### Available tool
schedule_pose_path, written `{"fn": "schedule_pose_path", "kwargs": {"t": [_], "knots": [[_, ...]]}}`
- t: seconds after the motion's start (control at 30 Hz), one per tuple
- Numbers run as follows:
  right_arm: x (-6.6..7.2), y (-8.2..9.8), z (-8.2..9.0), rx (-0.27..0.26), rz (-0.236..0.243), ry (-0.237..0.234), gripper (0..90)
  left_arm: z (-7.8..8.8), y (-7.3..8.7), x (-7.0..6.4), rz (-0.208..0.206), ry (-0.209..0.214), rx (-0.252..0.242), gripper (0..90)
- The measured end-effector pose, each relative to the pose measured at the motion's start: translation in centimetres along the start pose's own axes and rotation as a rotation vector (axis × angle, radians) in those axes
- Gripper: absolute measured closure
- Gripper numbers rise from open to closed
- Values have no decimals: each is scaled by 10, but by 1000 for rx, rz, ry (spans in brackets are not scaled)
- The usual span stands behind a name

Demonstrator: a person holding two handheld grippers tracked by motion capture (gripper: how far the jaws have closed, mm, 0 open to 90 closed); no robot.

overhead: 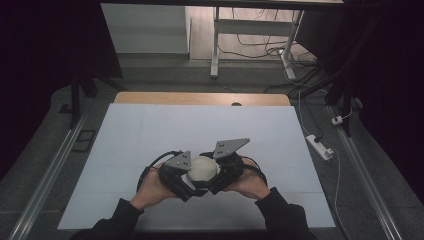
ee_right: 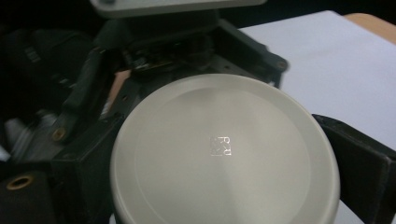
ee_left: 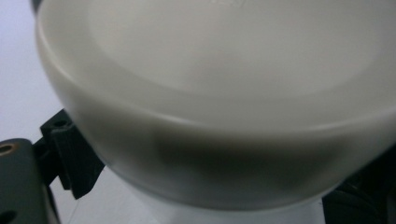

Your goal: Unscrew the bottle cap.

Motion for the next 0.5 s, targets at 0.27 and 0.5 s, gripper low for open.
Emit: {"fn": "schedule_pose_path", "kwargs": {"t": [0.27,0.5], "knots": [[3,8,4,-33,132,-161,62,-5,1,-7,-63,30,22,70],[-6,-2,11,-69,4,33,0,5,2,9,44,-97,-39,70]]}}
Point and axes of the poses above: each handheld gripper's, and its own axes: z roughly backward along the jaws, y roughly out of its underside, x roughly to its left, the point moved 3 cm from there along -z, roughly forward along the jaws, and after that the axes turned 13 degrees about z, right-handed, at the moved point
